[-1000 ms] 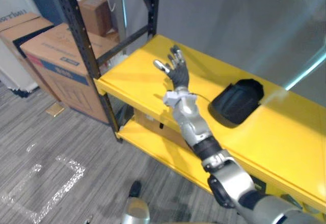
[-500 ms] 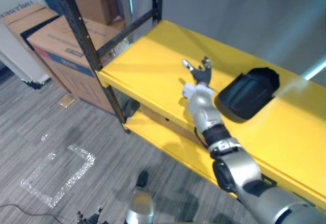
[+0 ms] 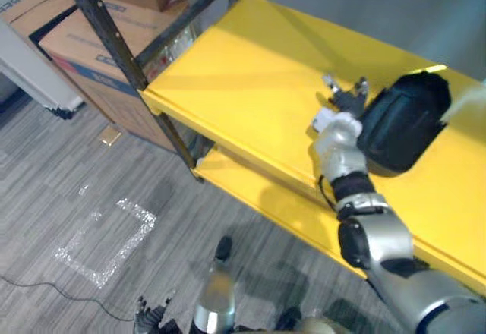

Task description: Walk over and take plastic housings, then place them on the shelf

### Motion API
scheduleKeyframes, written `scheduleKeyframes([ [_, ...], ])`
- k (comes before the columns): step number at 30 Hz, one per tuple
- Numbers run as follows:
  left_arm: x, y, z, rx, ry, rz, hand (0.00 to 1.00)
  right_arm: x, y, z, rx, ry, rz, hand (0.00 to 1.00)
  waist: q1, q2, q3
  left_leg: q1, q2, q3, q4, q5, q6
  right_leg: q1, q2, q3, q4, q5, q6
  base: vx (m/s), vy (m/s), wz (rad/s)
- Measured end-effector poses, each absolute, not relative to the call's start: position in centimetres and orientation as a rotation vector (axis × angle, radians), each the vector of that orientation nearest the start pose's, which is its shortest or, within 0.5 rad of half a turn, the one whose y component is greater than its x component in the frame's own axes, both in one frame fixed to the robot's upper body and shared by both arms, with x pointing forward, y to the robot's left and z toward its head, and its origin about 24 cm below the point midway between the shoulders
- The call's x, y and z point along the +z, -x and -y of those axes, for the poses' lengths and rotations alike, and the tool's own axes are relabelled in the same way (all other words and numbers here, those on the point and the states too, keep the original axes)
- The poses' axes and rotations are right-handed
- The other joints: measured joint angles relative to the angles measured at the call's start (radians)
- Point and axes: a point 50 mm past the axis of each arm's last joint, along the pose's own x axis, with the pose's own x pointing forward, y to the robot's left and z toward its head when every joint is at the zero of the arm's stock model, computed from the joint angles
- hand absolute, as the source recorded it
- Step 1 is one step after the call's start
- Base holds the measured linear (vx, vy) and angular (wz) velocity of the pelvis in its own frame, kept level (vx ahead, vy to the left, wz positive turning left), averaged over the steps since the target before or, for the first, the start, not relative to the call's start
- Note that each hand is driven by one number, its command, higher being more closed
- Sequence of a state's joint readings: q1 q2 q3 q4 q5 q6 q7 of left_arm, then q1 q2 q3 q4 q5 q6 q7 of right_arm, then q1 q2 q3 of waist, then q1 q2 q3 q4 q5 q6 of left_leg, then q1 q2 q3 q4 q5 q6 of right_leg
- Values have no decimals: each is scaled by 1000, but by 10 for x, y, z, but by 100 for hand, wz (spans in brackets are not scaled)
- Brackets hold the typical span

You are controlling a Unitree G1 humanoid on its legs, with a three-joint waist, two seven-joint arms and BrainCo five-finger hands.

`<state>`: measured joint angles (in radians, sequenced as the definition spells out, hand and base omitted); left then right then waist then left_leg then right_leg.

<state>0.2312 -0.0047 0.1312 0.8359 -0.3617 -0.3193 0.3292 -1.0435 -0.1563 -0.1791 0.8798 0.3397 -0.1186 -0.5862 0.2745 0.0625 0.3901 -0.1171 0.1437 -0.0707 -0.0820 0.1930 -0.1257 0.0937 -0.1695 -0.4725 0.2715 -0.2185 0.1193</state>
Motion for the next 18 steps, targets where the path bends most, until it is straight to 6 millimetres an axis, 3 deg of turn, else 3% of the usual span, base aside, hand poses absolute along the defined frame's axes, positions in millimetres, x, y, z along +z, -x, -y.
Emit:
scheduleKeyframes([
  [6,-138,-93,-198,707,234,-753,0,207,-402,210,-704,-361,256,0,-16,6,32,-6,-20,10,2,6,-4,-22,-33,10,27,-5,7,1,-1,-1],
  [9,-137,-97,-198,671,223,-744,0,209,-400,218,-726,-359,270,0,-17,11,43,-11,-28,17,30,-2,5,-21,-41,15,32,-5,7,-9,-2,-5],
  [18,-132,-107,-201,645,216,-715,0,216,-405,224,-522,-275,326,0,-40,32,69,-24,-30,13,55,-10,12,-29,-42,19,44,-4,8,-57,-5,0],
])
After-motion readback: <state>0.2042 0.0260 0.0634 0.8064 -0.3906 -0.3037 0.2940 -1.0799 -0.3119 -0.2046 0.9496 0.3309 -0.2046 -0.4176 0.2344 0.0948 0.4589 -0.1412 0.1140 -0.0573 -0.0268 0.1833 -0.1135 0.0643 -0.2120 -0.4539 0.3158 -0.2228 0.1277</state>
